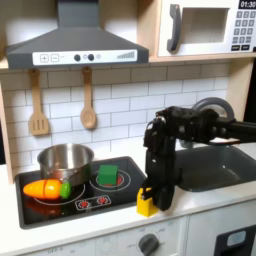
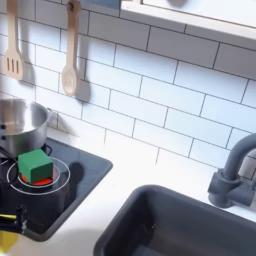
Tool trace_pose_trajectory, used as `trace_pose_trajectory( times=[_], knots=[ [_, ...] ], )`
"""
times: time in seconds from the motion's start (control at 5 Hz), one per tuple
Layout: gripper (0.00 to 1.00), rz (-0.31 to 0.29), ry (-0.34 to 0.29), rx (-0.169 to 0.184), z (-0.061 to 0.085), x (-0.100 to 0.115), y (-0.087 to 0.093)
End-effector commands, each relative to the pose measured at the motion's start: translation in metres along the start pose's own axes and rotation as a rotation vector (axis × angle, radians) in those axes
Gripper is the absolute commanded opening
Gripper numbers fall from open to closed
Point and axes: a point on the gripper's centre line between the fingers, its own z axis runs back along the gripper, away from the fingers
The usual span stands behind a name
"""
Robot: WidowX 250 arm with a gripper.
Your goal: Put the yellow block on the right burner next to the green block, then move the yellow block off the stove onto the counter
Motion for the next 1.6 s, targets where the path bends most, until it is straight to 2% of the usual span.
trace_pose_trajectory(
  times=[0.0,0.2,0.4,0.6,0.8,1.0,1.4],
  knots=[
    [0.00,0.013,0.001,-0.022,0.010,-0.010,0.005],
    [0.00,0.002,-0.002,-0.050,0.021,-0.011,0.001],
    [0.00,0.007,-0.038,-0.072,0.037,-0.007,0.000],
    [0.00,0.013,-0.082,-0.092,0.051,-0.003,-0.002],
    [0.00,-0.006,-0.150,-0.124,0.069,0.003,-0.007],
    [0.00,0.003,-0.163,-0.118,0.073,0.005,-0.005],
    [0.00,0.021,-0.184,-0.131,0.071,0.011,0.001]
  ],
)
